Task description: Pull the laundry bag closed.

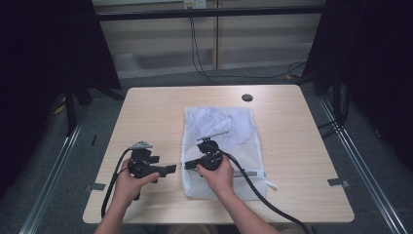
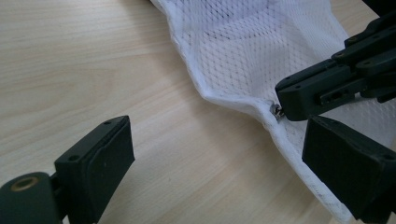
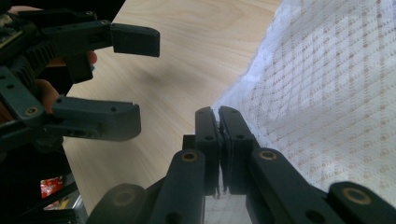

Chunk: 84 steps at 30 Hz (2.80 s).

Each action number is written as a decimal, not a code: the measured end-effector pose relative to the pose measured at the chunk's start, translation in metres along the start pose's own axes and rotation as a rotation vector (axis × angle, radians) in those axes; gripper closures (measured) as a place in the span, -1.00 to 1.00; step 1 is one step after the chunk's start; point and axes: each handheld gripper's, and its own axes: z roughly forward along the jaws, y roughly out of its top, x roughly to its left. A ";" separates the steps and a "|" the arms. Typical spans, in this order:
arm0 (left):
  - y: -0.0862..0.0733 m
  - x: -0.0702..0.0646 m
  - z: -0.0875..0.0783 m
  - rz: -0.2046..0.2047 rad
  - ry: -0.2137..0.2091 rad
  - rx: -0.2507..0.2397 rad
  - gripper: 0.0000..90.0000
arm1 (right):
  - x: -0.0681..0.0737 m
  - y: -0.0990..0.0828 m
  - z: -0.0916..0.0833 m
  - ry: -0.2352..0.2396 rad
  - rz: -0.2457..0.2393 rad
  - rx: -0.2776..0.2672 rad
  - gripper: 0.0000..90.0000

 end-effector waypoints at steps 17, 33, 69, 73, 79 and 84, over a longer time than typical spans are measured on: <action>-0.005 -0.012 0.019 -0.021 -0.092 0.049 -0.81 | 0.000 0.003 -0.010 0.009 0.005 -0.030 0.93; -0.007 -0.019 0.034 -0.020 -0.157 0.057 -0.65 | 0.001 0.004 -0.012 0.029 0.004 -0.039 0.93; -0.007 -0.025 0.048 -0.104 -0.289 0.069 0.60 | 0.006 0.003 -0.013 0.045 -0.006 -0.053 0.93; -0.007 -0.026 0.049 -0.132 -0.296 0.065 0.69 | 0.006 0.002 -0.014 0.046 -0.007 -0.052 0.93; -0.006 -0.024 0.048 -0.155 -0.298 0.076 0.94 | 0.006 0.003 -0.015 0.049 -0.006 -0.053 0.93; -0.006 -0.024 0.047 -0.185 -0.296 0.080 0.95 | 0.006 0.002 -0.014 0.043 -0.010 -0.052 0.93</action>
